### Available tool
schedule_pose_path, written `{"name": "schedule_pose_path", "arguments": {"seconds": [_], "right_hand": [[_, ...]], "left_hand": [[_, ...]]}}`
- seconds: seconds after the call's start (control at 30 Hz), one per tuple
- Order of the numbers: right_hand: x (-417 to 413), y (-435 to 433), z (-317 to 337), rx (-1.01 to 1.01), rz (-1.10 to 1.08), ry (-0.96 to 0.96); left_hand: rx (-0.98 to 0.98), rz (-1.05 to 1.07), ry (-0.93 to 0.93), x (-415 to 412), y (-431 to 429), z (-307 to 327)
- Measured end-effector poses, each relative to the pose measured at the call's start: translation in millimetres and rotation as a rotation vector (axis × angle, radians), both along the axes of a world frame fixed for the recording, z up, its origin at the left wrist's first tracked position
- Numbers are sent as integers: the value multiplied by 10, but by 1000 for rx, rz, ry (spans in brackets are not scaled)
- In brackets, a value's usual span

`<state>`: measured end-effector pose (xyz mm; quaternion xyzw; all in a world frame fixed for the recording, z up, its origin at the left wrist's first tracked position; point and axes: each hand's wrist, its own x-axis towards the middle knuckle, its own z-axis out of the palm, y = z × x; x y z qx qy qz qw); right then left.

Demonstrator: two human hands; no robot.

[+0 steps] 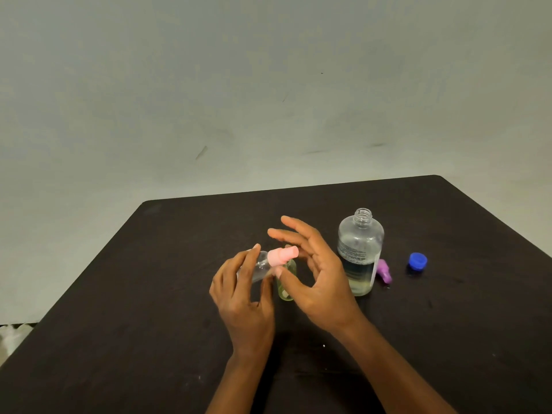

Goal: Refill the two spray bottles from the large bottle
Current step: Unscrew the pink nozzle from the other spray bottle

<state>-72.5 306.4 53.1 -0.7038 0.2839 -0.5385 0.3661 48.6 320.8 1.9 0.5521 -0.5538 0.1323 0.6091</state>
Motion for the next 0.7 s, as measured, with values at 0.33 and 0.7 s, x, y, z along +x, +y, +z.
{"name": "schedule_pose_path", "arguments": {"seconds": [0.33,0.7], "right_hand": [[-25,-13,22,-5,-32,28],[15,-13,-20,-13,-126,-1]], "left_hand": [[-15,3,-10,-6,-9,-10],[-27,-5,-18,-12,-7,-5]]}}
